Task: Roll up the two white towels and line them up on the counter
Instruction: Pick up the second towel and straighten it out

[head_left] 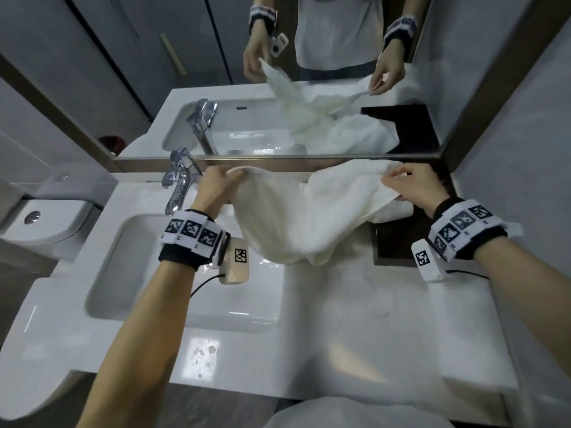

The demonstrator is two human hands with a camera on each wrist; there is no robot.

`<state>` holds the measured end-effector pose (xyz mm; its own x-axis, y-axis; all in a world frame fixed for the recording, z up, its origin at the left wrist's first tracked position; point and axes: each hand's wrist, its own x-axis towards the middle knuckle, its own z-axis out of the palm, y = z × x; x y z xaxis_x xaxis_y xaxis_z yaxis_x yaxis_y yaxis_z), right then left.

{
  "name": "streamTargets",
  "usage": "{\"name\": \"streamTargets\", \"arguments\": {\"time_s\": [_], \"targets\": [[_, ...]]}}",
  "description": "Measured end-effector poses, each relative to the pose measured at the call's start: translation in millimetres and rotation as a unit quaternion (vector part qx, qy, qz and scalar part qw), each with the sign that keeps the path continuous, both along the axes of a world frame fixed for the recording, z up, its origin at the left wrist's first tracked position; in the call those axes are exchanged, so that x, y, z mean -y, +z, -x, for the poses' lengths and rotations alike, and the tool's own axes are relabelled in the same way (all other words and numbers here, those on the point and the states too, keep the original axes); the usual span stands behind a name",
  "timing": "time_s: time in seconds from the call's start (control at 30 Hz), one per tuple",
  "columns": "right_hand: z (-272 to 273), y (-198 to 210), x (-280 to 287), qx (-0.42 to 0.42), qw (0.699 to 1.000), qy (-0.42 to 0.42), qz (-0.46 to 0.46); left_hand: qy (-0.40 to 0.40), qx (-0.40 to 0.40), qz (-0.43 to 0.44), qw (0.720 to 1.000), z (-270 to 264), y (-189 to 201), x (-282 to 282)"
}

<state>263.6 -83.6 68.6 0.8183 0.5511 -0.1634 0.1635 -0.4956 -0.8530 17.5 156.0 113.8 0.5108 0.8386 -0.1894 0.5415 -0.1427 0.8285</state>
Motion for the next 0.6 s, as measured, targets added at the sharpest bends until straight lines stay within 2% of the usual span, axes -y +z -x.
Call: {"name": "streamTargets", "arguments": {"time_s": [0.13, 0.27, 0.37, 0.5, 0.6], "targets": [[7, 10, -5, -0.096, 0.994, 0.059, 0.008, -0.015, 0.005, 0.081, 0.997, -3, -11, 10], [13, 31, -8, -0.174, 0.979, 0.084, -0.073, 0.024, 0.088, 0.146, 0.985, -8, -7, 15], [24, 46, -19, -0.205, 0.965, 0.107, -0.127, 0.022, 0.102, 0.185, 0.977, -16, -3, 27], [49, 48, -38, -0.214, 0.953, 0.183, -0.115, -0.048, 0.115, 0.158, 0.98, -31, -9, 59], [67, 40, -46, -0.217, 0.945, 0.22, -0.111, -0.062, 0.122, 0.109, 0.985, -35, -19, 79]]}}
